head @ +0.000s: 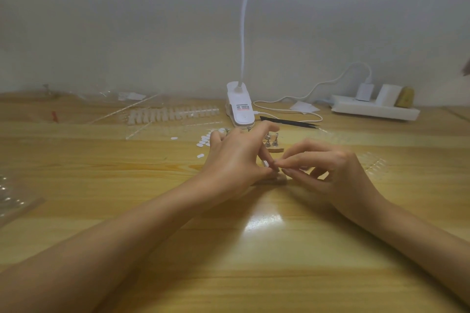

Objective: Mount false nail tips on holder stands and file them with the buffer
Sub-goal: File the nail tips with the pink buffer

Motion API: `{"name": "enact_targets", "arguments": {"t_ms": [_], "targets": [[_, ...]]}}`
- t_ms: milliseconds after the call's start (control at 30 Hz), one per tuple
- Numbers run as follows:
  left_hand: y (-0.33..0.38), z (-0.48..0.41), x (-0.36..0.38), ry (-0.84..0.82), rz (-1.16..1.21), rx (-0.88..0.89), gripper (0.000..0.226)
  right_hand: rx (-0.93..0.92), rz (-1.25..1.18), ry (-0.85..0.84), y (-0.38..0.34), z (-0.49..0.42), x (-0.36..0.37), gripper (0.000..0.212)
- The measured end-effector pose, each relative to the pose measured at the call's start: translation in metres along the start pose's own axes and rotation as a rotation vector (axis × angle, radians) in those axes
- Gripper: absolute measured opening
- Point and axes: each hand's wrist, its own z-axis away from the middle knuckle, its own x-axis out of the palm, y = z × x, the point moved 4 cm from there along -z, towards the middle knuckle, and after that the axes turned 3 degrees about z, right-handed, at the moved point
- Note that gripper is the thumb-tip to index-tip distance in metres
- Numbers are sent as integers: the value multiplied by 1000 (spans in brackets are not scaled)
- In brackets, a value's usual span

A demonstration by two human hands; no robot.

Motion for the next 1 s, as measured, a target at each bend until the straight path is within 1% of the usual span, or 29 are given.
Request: {"name": "enact_targets", "arguments": {"t_ms": [100, 233, 367, 533, 700, 1000], "targets": [[1, 0, 0, -8, 7, -4, 66, 5, 20, -11, 3, 2, 0, 14], [0, 0, 0, -8, 15, -6, 65, 32, 38, -43, 5, 6, 2, 20], [1, 0, -1, -2, 14, -2, 63, 164, -121, -23, 10, 5, 0, 29], [1, 0, -2, -20, 27, 0, 66, 238, -213, -29, 12, -4, 6, 15], [1, -1, -2, -24, 28, 6, 65, 193, -232, 31, 11, -5, 5, 11], [0, -1, -1, -16, 15, 31, 62, 55, -36, 23, 10, 2, 5, 14]]}}
